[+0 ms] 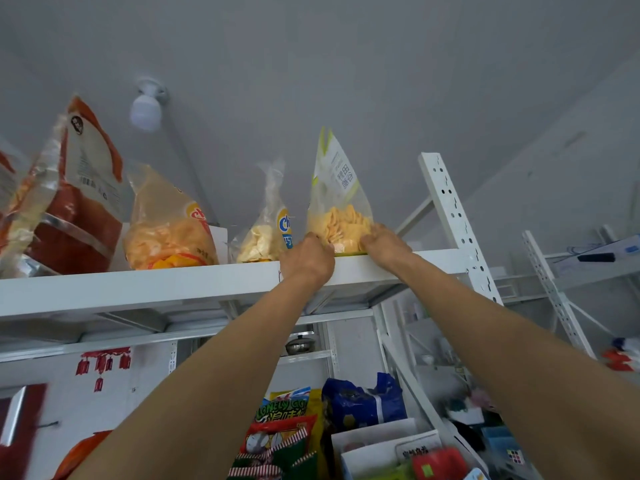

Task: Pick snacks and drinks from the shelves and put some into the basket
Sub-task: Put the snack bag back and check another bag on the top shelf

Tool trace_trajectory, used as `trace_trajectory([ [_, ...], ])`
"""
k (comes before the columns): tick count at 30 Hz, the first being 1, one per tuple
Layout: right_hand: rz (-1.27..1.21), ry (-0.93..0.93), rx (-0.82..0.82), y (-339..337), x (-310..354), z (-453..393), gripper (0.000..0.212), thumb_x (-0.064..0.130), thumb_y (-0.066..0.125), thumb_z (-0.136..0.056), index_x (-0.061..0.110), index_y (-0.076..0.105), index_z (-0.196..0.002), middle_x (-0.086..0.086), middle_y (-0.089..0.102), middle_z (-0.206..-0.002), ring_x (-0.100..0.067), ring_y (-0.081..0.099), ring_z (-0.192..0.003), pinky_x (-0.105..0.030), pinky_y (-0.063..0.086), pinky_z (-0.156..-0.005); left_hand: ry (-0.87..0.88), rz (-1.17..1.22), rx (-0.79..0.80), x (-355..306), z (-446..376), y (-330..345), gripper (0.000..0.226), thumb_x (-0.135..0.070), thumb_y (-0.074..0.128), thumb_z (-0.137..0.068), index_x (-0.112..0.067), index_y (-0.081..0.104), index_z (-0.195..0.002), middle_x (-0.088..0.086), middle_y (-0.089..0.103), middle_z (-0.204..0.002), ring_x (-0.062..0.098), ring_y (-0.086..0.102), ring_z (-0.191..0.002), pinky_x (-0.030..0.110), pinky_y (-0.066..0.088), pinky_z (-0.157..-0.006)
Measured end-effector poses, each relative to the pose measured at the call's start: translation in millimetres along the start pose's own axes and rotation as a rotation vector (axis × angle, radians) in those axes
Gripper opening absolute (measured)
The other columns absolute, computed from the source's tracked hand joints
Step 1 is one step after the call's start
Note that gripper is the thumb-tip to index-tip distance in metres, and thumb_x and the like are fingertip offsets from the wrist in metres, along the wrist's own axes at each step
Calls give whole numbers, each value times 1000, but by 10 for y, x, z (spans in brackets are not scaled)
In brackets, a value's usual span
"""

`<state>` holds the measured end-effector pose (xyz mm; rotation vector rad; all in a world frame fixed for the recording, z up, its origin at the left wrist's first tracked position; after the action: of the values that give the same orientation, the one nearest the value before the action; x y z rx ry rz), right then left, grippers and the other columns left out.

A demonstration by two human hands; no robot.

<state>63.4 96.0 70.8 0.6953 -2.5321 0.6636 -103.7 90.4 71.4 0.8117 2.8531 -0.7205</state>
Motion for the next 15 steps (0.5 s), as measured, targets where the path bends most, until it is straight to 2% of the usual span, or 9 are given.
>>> trace_trajectory([
  [3,99,-14,4,77,-63,-20,47,37,24,-104,14,32,-144,-13,50,-140,-34,47,-127,-43,32,-103,-7,-93,0,-4,15,43,33,-28,32,-104,-9,51,-124,15,63,-121,34,58,-114,38,38,-95],
  [6,114,-1,-18,94,-84,-22,45,38,28,-104,14,34,-141,-13,54,-136,-34,51,-123,-43,34,-101,-6,-1,-21,-7,42,10,33,-29,34,-103,-9,53,-122,13,64,-117,33,59,-112,39,41,-96],
  [7,80,0,-59,71,-83,-13,46,40,33,-102,14,37,-140,-12,55,-135,-34,52,-121,-43,36,-101,3,101,-68,8,56,-40,32,-28,37,-103,-10,54,-122,11,65,-116,32,60,-110,39,44,-94],
  [9,-45,-35,-259,-58,-46,69,48,40,47,-97,14,44,-137,-10,55,-134,-31,53,-121,-43,41,-100,61,325,-251,66,135,-239,28,-22,45,-99,-12,57,-123,7,65,-115,27,60,-108,38,49,-90],
  [11,-133,-168,-523,-212,118,271,38,31,54,-95,14,53,-129,-7,56,-128,-27,54,-118,-41,41,-99,164,346,-486,147,240,-491,26,-16,54,-95,-14,59,-119,4,60,-118,22,57,-111,37,46,-95],
  [12,-158,-250,-605,-246,248,374,32,25,55,-94,14,56,-124,-6,57,-124,-25,56,-114,-41,42,-98,180,306,-568,217,270,-587,28,-16,58,-92,-15,58,-120,4,56,-121,21,53,-114,35,43,-98],
  [13,-185,-329,-635,-240,404,457,27,20,55,-93,14,58,-119,-5,58,-121,-24,58,-110,-41,44,-97,161,267,-623,306,275,-673,33,-17,62,-91,-16,55,-124,4,52,-124,21,49,-117,34,39,-100],
  [15,-225,-453,-553,-105,757,527,26,13,51,-93,13,60,-117,-4,59,-120,-23,60,-104,-40,47,-91,65,227,-645,507,215,-803,48,-21,67,-89,-16,47,-132,6,47,-133,23,45,-125,35,35,-104],
])
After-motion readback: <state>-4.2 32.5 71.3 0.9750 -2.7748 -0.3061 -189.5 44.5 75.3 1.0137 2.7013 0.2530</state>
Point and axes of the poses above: each hand's wrist, its own z-axis away from the middle knuckle, its own y-axis out of the palm, x = y × z, the point moved 8 cm from there along -z, towards the middle knuckle
